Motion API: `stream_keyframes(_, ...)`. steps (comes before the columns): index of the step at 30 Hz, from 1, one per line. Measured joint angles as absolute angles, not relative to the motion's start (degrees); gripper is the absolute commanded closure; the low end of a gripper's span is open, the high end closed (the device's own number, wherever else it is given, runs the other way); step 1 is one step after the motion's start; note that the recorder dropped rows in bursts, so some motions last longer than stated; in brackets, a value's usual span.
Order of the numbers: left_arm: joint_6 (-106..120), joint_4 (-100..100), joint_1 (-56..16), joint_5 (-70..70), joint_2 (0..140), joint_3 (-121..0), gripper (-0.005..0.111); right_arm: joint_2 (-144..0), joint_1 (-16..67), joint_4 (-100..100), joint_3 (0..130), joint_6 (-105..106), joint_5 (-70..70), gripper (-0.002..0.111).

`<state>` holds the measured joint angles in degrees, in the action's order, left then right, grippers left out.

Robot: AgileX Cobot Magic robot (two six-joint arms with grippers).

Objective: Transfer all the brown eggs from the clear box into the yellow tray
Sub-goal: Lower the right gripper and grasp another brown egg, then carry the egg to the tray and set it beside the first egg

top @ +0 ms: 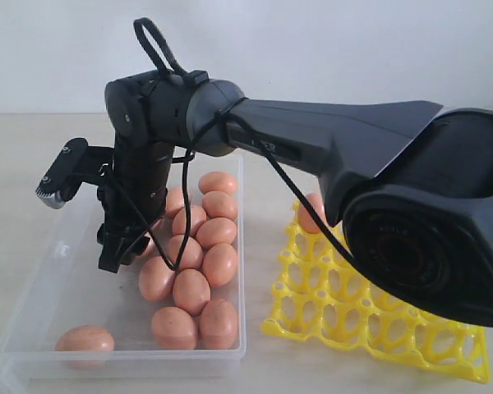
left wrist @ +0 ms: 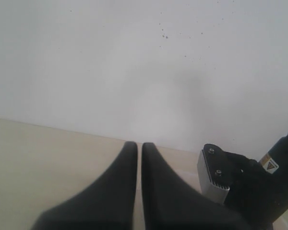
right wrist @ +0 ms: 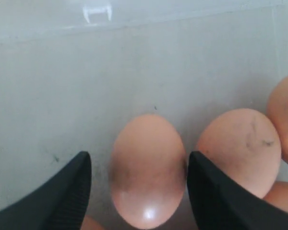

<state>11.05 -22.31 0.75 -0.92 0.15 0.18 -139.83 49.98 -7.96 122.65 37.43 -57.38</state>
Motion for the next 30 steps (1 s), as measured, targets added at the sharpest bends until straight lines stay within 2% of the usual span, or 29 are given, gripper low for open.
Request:
stream_keyframes(8,11.05,-22.31,0.75,-0.92,0.15,0.18,0.103,-141.99,49.98,-9.03,122.65,37.43,-55.10,0.057)
stream_keyframes(9,11.05,-22.31,0.75,-0.92,0.15,0.18,0.103,-142.36,49.98,-9.31,122.65,37.27,-54.95,0.063)
stream_keyframes(10,11.05,-22.31,0.75,-0.92,0.15,0.18,0.103,-142.62,49.98,-9.31,122.65,36.97,-54.96,0.073)
stream_keyframes(12,11.05,-22.31,0.75,-0.92,0.15,0.18,0.103,-142.74,49.98,-9.47,122.65,35.85,-54.71,0.101)
stream_keyframes(13,11.05,-22.31,0.75,-0.92,0.15,0.18,0.103,-142.74,49.98,-9.47,122.65,35.75,-54.58,0.107)
stream_keyframes(18,11.05,-22.31,0.75,-0.92,0.15,0.18,0.103,-142.74,49.98,-9.33,123.21,27.79,-48.45,0.109)
stream_keyframes(24,11.05,-22.31,0.75,-0.92,0.15,0.18,0.103,-142.62,49.87,-9.31,123.14,14.43,-31.43,0.109)
stream_keyframes(30,11.05,-22.31,0.75,-0.92,0.15,0.18,0.103,-140.48,50.44,-9.68,117.67,11.32,-14.81,0.109)
